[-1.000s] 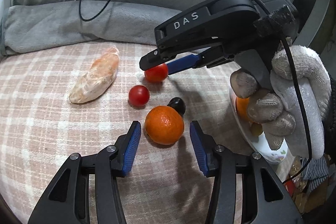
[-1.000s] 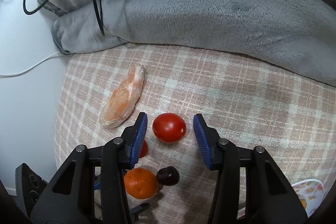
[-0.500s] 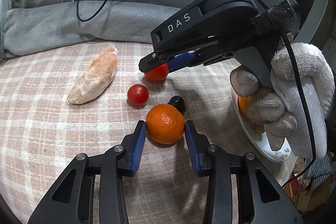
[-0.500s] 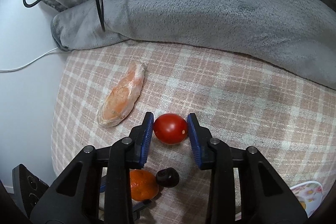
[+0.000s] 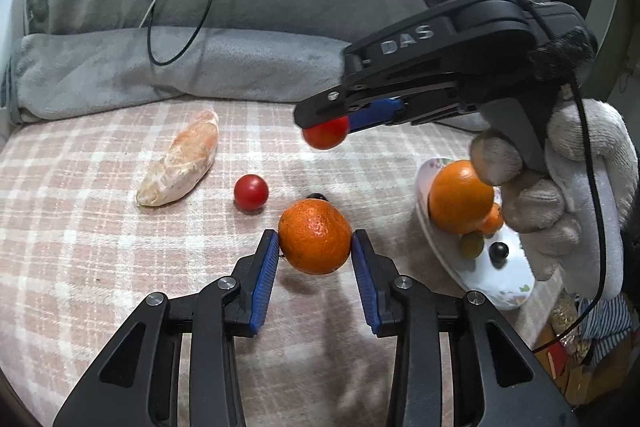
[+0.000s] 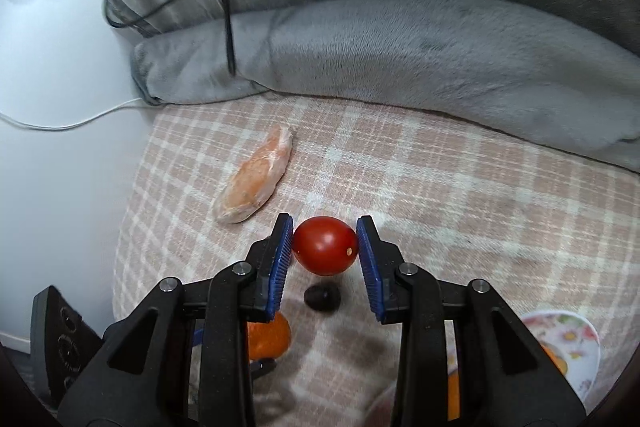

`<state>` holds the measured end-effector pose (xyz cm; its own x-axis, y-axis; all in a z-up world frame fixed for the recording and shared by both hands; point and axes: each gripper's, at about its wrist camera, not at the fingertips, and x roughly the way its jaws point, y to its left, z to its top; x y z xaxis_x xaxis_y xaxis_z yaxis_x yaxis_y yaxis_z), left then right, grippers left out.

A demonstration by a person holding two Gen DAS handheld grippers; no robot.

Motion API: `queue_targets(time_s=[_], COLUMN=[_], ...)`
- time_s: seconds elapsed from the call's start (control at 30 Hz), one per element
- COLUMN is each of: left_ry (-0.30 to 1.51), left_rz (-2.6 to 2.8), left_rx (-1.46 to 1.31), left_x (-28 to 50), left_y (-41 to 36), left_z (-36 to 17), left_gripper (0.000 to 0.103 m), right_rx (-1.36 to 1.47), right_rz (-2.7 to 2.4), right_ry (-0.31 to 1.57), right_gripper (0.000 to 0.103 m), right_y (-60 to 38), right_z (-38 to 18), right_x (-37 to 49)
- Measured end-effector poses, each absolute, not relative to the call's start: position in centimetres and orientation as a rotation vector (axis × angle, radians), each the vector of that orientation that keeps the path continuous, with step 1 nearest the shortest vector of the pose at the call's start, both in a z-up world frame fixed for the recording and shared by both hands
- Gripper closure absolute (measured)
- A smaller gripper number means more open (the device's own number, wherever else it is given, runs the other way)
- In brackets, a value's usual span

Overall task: Organize fruits
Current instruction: 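Grasp the mandarin with the left gripper while the right gripper grasps the red tomato, then carry the mandarin and tomato over the plate and open both grippers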

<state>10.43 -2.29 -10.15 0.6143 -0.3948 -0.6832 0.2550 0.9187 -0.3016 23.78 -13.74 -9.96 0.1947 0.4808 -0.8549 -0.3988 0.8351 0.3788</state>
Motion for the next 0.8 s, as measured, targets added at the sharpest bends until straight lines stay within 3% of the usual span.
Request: queue_targets(time_s=[0.8], left_ry=[0.780], left_rz=[-0.499], left_rx=[-0.146], left_x=[7.5], left_y=[-7.3], left_z=[-7.4], left_gripper=[0.067], right_rx=[0.149], right_rz=[0.523], right_ry=[0.998], right_gripper=[0.068], right_y=[-28.1], right_z=[-4.1], right_x=[14.5])
